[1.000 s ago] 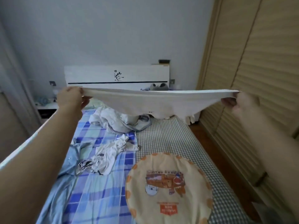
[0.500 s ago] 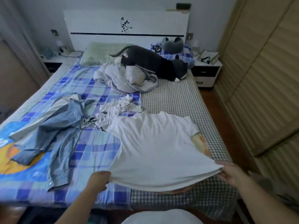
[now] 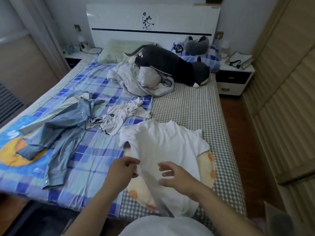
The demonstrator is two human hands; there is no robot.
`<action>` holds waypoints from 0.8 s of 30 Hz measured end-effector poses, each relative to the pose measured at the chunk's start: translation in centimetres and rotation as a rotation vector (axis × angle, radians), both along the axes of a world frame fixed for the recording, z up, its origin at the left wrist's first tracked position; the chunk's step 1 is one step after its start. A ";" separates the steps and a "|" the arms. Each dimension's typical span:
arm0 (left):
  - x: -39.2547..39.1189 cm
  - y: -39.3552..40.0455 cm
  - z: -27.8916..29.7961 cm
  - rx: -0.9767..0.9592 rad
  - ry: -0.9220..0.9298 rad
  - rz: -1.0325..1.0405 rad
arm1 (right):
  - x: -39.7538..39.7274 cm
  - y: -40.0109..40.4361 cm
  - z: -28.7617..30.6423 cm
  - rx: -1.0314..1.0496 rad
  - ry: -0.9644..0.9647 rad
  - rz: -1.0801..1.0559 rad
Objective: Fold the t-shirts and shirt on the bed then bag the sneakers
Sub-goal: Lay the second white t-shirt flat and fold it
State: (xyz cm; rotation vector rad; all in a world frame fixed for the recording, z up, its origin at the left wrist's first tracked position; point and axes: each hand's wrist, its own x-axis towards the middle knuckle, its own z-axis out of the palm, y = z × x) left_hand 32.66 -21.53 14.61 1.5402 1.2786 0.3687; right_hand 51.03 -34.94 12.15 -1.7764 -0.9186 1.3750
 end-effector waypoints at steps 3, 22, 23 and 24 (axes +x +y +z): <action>2.2 -0.7 4.0 0.266 0.037 -0.153 | -2.9 3.8 3.2 0.263 -0.325 0.162; 5.5 -1.0 4.2 0.165 -0.370 0.106 | 3.8 7.5 8.9 0.255 0.519 -0.095; 5.3 -0.8 4.1 0.141 -0.382 0.079 | 4.1 7.4 8.8 0.247 0.586 -0.105; 5.0 -0.6 4.1 0.119 -0.395 0.051 | 4.3 7.3 8.8 0.240 0.627 -0.114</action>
